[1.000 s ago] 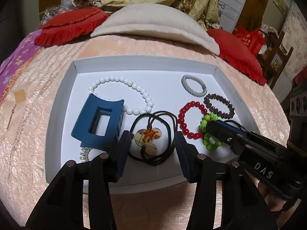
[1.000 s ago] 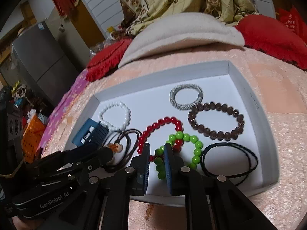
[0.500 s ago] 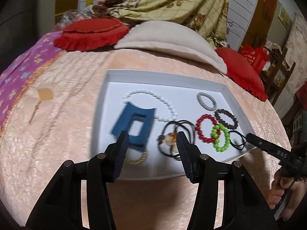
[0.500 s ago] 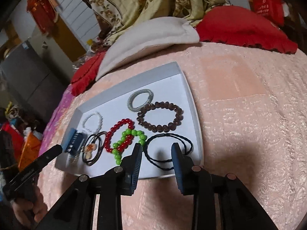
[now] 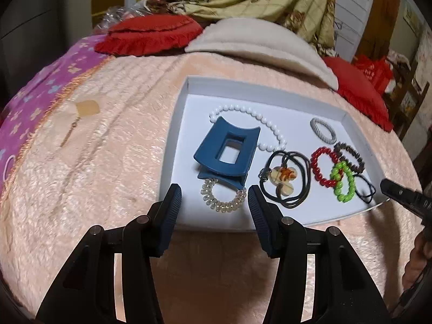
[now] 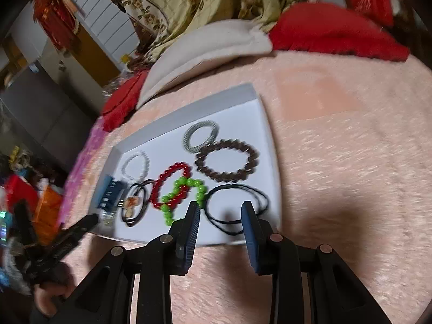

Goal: Organize jewelry

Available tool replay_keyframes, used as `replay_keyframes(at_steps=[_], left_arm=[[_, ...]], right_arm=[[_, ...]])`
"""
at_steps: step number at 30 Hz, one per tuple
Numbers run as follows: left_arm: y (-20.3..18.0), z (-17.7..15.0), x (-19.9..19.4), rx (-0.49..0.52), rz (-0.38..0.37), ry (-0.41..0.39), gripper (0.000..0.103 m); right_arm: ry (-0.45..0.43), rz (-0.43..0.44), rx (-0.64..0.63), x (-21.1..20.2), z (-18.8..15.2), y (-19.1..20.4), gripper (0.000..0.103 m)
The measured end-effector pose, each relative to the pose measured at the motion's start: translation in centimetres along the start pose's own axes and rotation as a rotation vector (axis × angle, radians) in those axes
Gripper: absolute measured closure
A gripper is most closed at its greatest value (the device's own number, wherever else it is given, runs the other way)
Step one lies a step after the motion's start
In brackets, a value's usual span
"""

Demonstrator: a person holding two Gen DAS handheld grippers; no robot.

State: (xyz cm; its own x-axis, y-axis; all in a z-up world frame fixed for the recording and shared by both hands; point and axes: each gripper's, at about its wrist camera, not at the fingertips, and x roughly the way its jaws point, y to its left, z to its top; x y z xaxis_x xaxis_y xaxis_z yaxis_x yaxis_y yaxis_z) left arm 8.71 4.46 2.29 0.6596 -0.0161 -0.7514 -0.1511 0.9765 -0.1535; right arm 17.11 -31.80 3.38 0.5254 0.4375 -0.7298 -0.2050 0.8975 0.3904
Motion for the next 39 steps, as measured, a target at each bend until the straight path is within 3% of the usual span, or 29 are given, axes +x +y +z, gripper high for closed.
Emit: replay_keyframes(at_steps=[2,3,5,6,7,12,16,18,23,29,33,39], left_arm=[[-0.3,0.0,-1.8,-0.003,-0.021,-0.054,0.049],[-0.6,-0.1,-2.9,0.004,-0.029,-0.085,0.037],[-1.1,-0.7,-5.4,0.022,-0.028,-0.174,0.013],[-1.3,-0.9,-6.4,0.032,-0.012,-0.212,0.004],[-1.6,-1.2,-7.4,0.049,0.005,-0.246,0.001],[-2.7,-0.6,-8.8,0.113,0.076,-0.240,0.001],[-3.0,-0.2,-10.4,0.148,0.121,-0.335,0.001],[-2.9,0.2,-10.4,0.128,0.129,-0.346,0.001],[-1.8,0.8,-8.5,0.026,0.134,-0.275,0.001],[-1.8,0.1,-6.0,0.035,0.057,-0.172,0.001],[-2.6,-0.2,-5.9,0.039,0.018,-0.155,0.001],[-2.9,-0.4,-4.8,0.027,-0.038,-0.057,0.001]], right_arm=[[-0.040,-0.104,-0.104,-1.2,0.0,1.6,0.070],[-0.048,-0.114,-0.139,-1.9,-0.3,2.5,0.065],[-0.051,-0.100,-0.154,-3.0,-1.2,3.7,0.040],[-0.059,-0.108,-0.158,-3.6,-1.8,4.3,0.020],[-0.070,-0.123,-0.167,-4.0,-2.2,4.8,0.015],[-0.111,-0.119,-0.202,-5.2,-2.8,7.0,0.007],[-0.077,-0.147,-0.227,-4.7,-3.2,7.3,0.007],[-0.074,-0.152,-0.233,-4.8,-3.3,7.3,0.007],[-0.107,-0.168,-0.265,-5.6,-3.0,7.8,0.007],[-0.241,-0.242,-0.258,-7.4,-2.8,7.9,0.003],[-0.202,-0.169,-0.189,-6.9,-2.8,6.9,0.003],[-0.166,-0.221,-0.175,-6.1,-3.2,6.8,0.003]])
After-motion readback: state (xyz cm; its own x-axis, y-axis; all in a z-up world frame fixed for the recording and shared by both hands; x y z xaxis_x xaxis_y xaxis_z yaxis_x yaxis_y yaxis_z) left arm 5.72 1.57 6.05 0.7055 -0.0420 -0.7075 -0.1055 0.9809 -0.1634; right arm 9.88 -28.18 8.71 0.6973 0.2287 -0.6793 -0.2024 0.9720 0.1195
